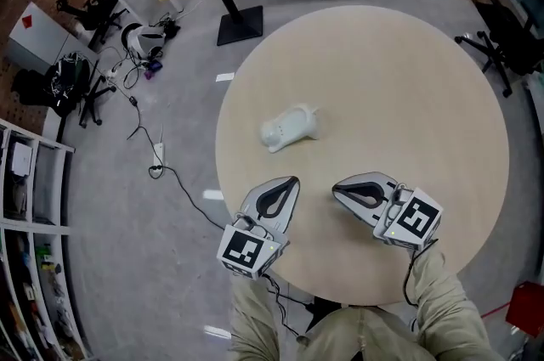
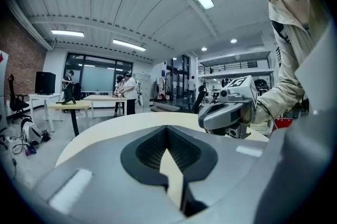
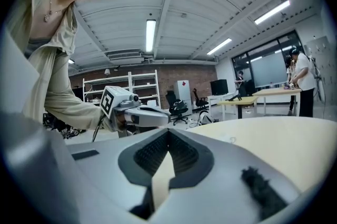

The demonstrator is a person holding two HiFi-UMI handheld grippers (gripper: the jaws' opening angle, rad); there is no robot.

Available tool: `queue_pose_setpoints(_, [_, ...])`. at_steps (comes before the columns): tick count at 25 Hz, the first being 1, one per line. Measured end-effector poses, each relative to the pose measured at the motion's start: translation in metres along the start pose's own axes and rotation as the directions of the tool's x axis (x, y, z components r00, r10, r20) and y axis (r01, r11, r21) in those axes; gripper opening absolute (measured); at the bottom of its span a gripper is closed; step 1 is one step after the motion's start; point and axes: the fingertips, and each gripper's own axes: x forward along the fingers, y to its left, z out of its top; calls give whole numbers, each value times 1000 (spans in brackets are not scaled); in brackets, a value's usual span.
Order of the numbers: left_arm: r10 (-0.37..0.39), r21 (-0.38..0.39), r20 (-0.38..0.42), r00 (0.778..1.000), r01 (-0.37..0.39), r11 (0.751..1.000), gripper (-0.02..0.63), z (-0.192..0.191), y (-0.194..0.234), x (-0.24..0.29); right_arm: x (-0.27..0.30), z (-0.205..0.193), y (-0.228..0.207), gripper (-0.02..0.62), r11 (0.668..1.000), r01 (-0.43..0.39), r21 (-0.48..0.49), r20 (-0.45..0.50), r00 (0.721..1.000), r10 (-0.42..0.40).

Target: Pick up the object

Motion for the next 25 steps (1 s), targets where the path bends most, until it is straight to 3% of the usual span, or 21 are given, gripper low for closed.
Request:
queue_pose_setpoints(10, [-4,10,-23,1000,4,1000,6,-34,37,41,27,-37,-42,2,998,15,56,-26,1000,-13])
queue_pose_setpoints(15, [47,66,-101,994,-40,997,6,-50,55,66,30,-49,-53,2,997,17,73,-40,999,-14])
queue_pose_setpoints(18, [111,131,-164,980,-90,987,8,-62,66,81,31,-55,-54,2,997,19,81,-35,999,-17])
queue_pose_setpoints(21, [155,175,-234,960,-115,978,91,-71,75,96,30,-57,-57,2,996,21,91,-43,999,-17])
queue_pose_setpoints(25, [214,234,-328,920,-141,962,138,-91,86,110,28,-60,-62,2,994,30,103,-41,999,-26])
